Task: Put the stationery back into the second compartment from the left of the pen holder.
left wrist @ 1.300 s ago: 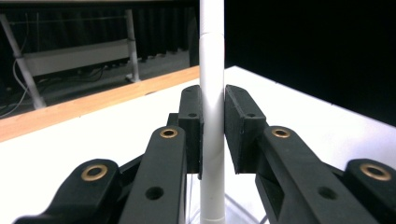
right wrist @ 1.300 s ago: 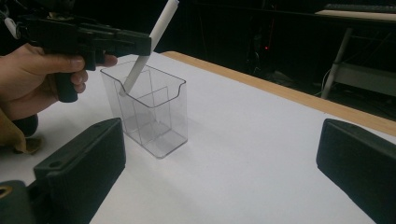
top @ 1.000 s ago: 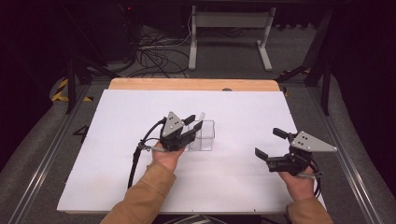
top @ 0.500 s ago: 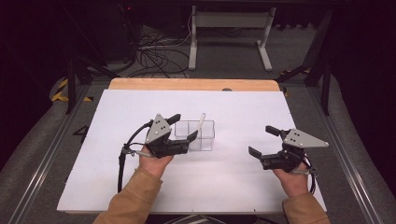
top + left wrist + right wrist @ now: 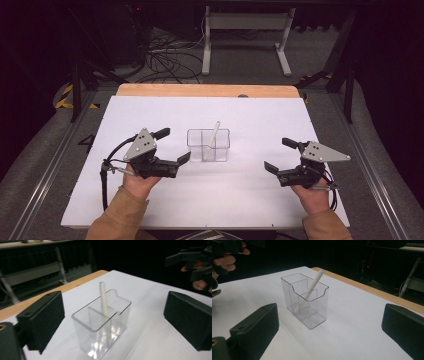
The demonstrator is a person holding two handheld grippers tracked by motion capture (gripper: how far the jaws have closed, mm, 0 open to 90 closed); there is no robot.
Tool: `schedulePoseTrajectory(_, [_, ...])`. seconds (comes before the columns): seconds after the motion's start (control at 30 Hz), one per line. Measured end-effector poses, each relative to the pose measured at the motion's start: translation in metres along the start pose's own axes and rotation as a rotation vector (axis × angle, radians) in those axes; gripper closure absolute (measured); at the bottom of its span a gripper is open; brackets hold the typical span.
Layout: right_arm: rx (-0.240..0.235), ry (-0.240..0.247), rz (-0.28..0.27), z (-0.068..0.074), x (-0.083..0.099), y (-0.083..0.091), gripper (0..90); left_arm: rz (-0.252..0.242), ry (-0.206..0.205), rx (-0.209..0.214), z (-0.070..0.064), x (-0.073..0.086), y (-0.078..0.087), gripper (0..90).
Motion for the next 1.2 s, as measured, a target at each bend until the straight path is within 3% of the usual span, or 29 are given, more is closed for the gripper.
schedulePoseTrajectory(0.13, [-0.002,-0.002,-0.007,0.003,0.003,0.002,1.8,0.01,-0.01,-0.012,0.009,0.009,0.015,2.5])
schedulePoseTrajectory(0.27, [-0.008,-0.006,0.003,0.005,0.008,0.002,1.5,0.016,0.02,0.007,0.017,0.02,0.028,1.2])
schedulePoseTrajectory(0.43, [-0.016,-0.007,0.005,0.007,0.013,0.004,1.4,0.059,0.076,-0.023,0.026,0.036,0.041,0.7])
schedulePoseTrajectory(0.6, [-0.032,-0.005,0.01,0.009,0.018,0.005,1.1,0.083,0.041,-0.044,0.031,0.051,0.047,0.6])
schedulePoseTrajectory(0.8, [-0.038,-0.006,0.013,0.011,0.024,0.007,1.1,0.104,0.029,-0.003,0.027,0.067,0.053,0.6])
schedulePoseTrajectory(0.93, [-0.043,-0.013,0.028,0.012,0.03,0.007,1.1,0.098,0.046,0.008,0.029,0.076,0.057,0.6])
schedulePoseTrajectory(1.0, [-0.043,-0.012,0.035,0.012,0.032,0.007,1.1,0.095,0.056,0.0,0.032,0.083,0.058,0.6])
schedulePoseTrajectory(1.07, [-0.044,-0.014,0.038,0.012,0.035,0.007,1.1,0.103,0.04,-0.024,0.035,0.089,0.058,0.6])
schedulePoseTrajectory(1.2, [-0.042,-0.014,0.055,0.011,0.039,0.004,1.0,0.105,0.091,-0.007,0.037,0.096,0.059,0.6])
Point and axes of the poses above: each handheld gripper's, and its own axes: y roughly backward along the jaws, x roughly out of its underside, z roughly to its left, the point moved 4 cm from there along -y, roughly forward along the jaws, and after that the axes turned 9 degrees about -x, right-handed, at the moved point
